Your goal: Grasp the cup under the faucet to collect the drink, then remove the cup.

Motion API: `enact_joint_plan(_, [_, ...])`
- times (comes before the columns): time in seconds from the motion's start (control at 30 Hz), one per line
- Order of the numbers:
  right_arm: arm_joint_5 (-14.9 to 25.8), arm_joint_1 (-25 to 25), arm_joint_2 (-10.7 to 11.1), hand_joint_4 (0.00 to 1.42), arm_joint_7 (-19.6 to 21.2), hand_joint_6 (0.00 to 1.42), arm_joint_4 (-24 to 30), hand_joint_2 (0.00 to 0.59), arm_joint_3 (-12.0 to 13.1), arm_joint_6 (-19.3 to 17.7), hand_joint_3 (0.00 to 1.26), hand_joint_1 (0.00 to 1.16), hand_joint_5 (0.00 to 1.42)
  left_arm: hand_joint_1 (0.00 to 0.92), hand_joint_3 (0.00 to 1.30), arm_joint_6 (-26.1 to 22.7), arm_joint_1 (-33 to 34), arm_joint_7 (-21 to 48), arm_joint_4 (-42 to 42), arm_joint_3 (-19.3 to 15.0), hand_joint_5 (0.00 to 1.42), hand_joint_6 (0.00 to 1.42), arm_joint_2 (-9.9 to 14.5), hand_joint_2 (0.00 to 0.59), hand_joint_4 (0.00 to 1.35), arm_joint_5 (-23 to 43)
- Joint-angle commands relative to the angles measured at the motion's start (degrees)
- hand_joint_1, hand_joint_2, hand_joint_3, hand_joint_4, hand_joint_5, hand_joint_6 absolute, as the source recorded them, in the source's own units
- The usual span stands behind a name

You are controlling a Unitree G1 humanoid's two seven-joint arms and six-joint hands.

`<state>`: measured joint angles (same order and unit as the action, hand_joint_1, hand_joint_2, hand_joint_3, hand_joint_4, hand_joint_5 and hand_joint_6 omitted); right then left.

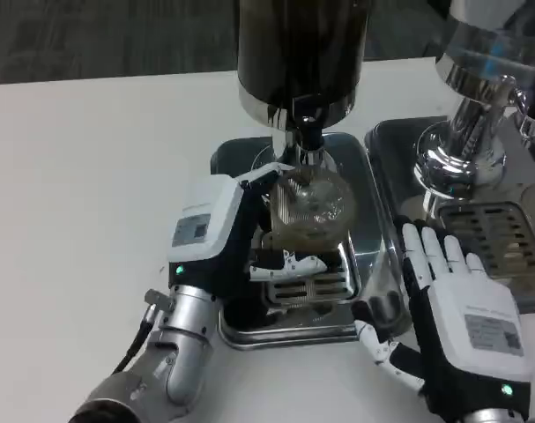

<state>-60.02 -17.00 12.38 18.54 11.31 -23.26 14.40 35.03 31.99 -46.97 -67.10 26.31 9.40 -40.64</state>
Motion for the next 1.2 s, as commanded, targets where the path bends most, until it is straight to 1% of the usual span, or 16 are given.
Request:
enact_joint_plan(0.03, [0.2,0.1,0.1,0.0,-0.3,0.03,-0.1,0.392,0.3,-0.1,0.0,0.35,0.0,0.414,0.4,0.3,-1.4,2.0,-1.0,0.6,0.86,1.05,1.2,0.023,0.6,0.2])
enact_joint_plan(0.1, [0.6,0.3,0.2,0.0,-0.4,0.03,-0.3,0.392,0.4,-0.3,0.0,0.35,0.0,0.206,0.35,0.9,-1.7,2.0,-0.5,0.4,0.85,0.99,1.4,0.033,0.57,0.6])
enact_joint_plan(0.13, [0.6,0.3,0.3,0.0,-0.3,0.03,-0.3,0.392,0.5,-0.4,0.0,0.35,0.0,0.153,0.33,1.2,-1.9,1.6,-0.1,0.3,0.82,0.95,1.5,0.034,0.54,0.6])
enact_joint_plan(0.2, [0.8,0.4,0.4,0.0,-0.3,0.03,-0.4,0.392,0.6,-0.5,0.0,0.35,0.0,0.104,0.29,1.6,-2.2,1.8,0.5,0.0,0.79,0.88,1.7,0.042,0.46,0.9])
enact_joint_plan(0.3, [1.1,0.8,0.6,0.0,-0.4,0.03,-0.6,0.392,0.6,-0.7,0.0,0.35,0.0,0.072,0.22,1.9,-2.2,2.4,0.6,-0.3,0.74,0.81,2.0,0.056,0.39,1.1])
enact_joint_plan(0.43, [1.4,0.9,0.7,0.0,-0.4,0.03,-0.7,0.392,0.7,-0.8,0.0,0.35,0.0,0.011,0.17,3.0,-2.6,2.3,1.3,-0.6,0.63,0.64,2.4,0.051,0.28,1.4])
enact_joint_plan(0.5, [1.4,0.7,0.8,0.0,-0.1,0.03,-0.6,0.392,0.8,-0.9,0.0,0.35,0.0,0.0,0.15,4.3,-3.6,1.8,3.5,-1.2,0.56,0.54,3.3,0.049,0.22,1.9])
enact_joint_plan(0.57, [1.2,0.6,0.7,0.0,0.3,0.03,-0.5,0.391,1.1,-0.6,0.0,0.35,0.0,0.0,0.13,5.4,-5.1,1.5,6.4,-1.9,0.48,0.36,4.6,0.044,0.16,2.6])
enact_joint_plan(0.6, [1.0,0.5,0.7,0.0,0.4,0.03,-0.5,0.389,1.3,-0.4,0.0,0.35,0.0,0.0,0.12,5.8,-6.0,1.4,7.8,-2.4,0.45,0.31,5.3,0.044,0.15,2.9])
enact_joint_plan(0.67, [0.8,0.5,0.6,0.0,0.7,0.03,-0.6,0.386,1.6,0.0,0.0,0.35,0.0,0.0,0.1,6.2,-7.7,1.6,10.9,-3.4,0.4,0.23,6.6,0.037,0.11,3.4])
enact_joint_plan(0.77, [0.8,0.9,0.8,0.0,0.6,0.03,-0.8,0.37,2.3,0.0,0.0,0.34,0.0,0.0,0.07,6.4,-10.6,2.7,16.0,-5.1,0.32,0.16,8.5,0.029,0.06,4.1])
enact_joint_plan(0.87, [1.0,2.0,1.0,0.0,0.0,0.02,-1.5,0.352,2.4,-0.4,0.0,0.33,0.0,0.0,0.0,8.1,-14.6,6.2,22.3,-7.9,0.12,0.03,11.1,0.049,0.0,7.3])
enact_joint_plan(0.93, [1.4,2.4,1.2,0.0,-0.1,0.02,-1.8,0.35,2.5,-0.8,0.0,0.3,0.0,0.0,0.0,9.4,-17.3,9.5,26.8,-9.9,0.07,0.0,12.3,0.058,0.0,10.3])
enact_joint_plan(1.03, [2.3,2.7,1.4,0.0,-0.2,0.02,-2.2,0.35,2.9,-1.3,0.0,0.29,0.0,0.0,0.0,11.2,-21.2,14.1,34.0,-13.1,0.04,0.0,13.8,0.072,0.0,14.9])
enact_joint_plan(1.1, [2.8,3.0,1.6,0.0,-0.1,0.02,-2.6,0.35,3.0,-1.7,0.0,0.29,0.0,0.0,0.0,12.1,-22.6,18.1,37.0,-14.7,0.03,0.0,14.4,0.079,0.0,18.0])
enact_joint_plan(1.2, [3.6,3.6,1.7,0.0,0.0,0.02,-3.4,0.35,3.0,-2.4,0.0,0.29,0.0,0.0,0.0,14.9,-23.4,25.8,39.8,-16.4,0.02,0.0,15.6,0.083,0.0,25.3])
